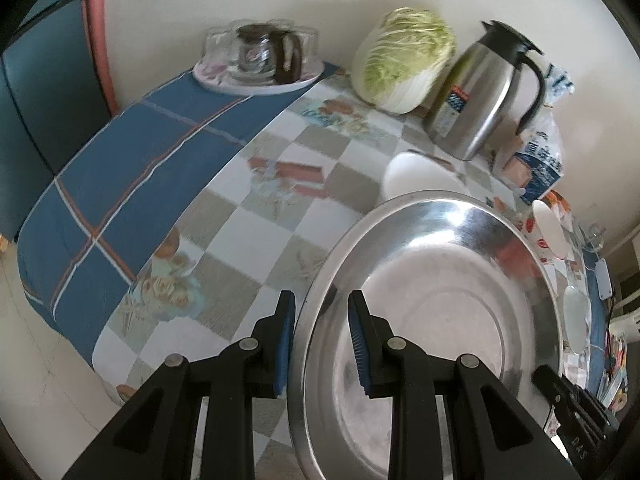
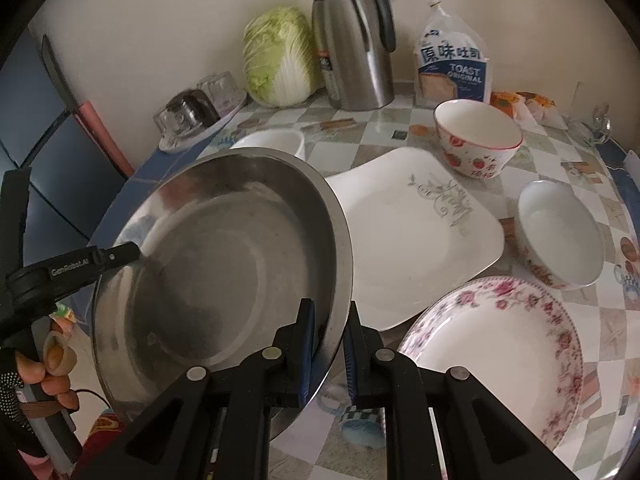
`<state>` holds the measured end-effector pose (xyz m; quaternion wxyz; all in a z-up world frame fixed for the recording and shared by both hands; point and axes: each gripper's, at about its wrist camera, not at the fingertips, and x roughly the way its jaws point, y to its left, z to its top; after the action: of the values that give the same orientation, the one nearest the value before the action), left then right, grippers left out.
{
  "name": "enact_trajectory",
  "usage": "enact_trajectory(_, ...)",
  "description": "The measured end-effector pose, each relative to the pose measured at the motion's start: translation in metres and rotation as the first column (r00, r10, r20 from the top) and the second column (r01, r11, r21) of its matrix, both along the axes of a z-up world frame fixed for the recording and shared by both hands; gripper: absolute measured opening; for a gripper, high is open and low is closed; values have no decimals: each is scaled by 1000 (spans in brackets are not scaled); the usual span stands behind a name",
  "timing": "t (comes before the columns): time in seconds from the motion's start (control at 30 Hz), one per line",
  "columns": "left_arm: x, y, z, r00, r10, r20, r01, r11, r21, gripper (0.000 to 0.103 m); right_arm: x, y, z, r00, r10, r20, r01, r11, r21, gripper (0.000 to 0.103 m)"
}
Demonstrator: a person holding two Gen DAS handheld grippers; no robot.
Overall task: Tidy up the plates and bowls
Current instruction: 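Lift the steel basin with the left tool and carry it beside the white square bowl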
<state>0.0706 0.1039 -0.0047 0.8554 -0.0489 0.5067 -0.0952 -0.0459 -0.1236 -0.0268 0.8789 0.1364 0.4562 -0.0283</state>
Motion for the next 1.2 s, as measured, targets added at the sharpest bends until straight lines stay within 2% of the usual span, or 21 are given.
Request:
enact_trajectory(0.27, 8, -53, 28, 995, -89, 47, 87, 995, 54, 28, -4, -38, 15, 995, -82, 57, 80, 996, 47, 14)
enact_trajectory(0.47, 11, -89, 27, 987, -158, 34, 156, 986, 57, 28, -8, -76, 26, 983, -165, 81, 158, 984, 85, 15)
enact_trajectory(0.63, 15, -113, 26, 978, -208, 27, 205, 974, 92, 28, -10, -93, 34, 976, -194, 103, 187, 980, 69, 15)
enact_trajectory(0.93, 26, -138, 41, 965, -257, 46, 249, 959, 134, 28, -3, -109, 34, 968, -229, 103, 222, 972, 72, 15)
enact_trajectory(1.2, 30, -162, 45, 956, -286, 64, 276, 952, 136, 28, -1, -127, 34, 959, -262, 109, 256, 964, 71, 15)
